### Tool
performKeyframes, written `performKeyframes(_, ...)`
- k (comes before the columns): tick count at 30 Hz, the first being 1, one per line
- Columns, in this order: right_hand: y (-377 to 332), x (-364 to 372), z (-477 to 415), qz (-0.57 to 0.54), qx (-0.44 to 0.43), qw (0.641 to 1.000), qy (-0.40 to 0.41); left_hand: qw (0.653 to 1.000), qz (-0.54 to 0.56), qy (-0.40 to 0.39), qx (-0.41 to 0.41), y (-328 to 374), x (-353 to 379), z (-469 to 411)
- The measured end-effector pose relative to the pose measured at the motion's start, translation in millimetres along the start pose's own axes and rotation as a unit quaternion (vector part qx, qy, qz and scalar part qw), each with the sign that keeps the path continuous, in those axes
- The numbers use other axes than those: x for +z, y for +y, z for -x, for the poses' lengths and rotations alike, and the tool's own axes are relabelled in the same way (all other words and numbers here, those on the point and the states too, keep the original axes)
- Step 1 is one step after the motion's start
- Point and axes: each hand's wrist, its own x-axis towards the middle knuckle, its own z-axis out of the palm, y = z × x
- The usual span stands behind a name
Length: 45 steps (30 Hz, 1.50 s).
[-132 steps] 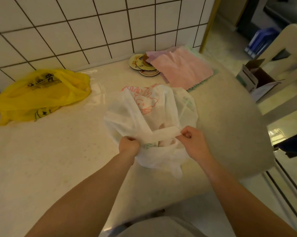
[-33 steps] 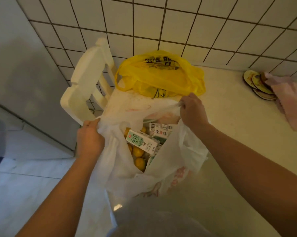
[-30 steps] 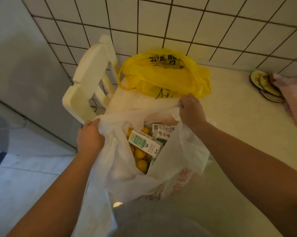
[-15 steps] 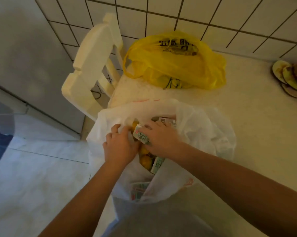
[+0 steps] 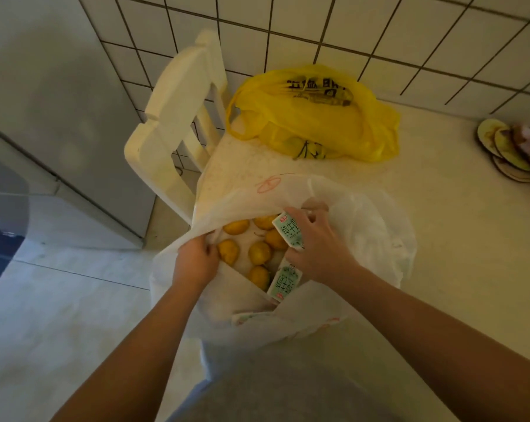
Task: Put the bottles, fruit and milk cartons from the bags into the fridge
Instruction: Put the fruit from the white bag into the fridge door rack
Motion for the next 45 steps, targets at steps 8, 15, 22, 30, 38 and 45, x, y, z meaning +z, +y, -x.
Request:
performKeyframes(8,26,-10,22,0.021,0.172,0.983,-0.055,0.996,-0.025,-0.083,-0.014,-12,-12,-12)
performKeyframes(15,10,-18,25,0.172,0.108,0.979,0.024,0.988,-0.010,-0.119,0.103,11,-43,-14)
performKeyframes(22,-1,-36,-1,0.175,0.061,0.983,0.020,0.976,-0.149,0.002,0.161,22,-38,-19)
performKeyframes(30,12,-70,-77,0.146,-0.007,0.989,-0.015,0.973,-0.177,0.004,0.148,47,-22,-67)
performKeyframes(38,43,-34,-128,0.115,0.020,0.985,-0.124,0.977,-0.177,-0.092,0.079,41,-3,-115)
performKeyframes(45,50,-17,-136,0.124,0.027,0.978,-0.165,0.979,-0.164,-0.095,0.080,33,-3,-122)
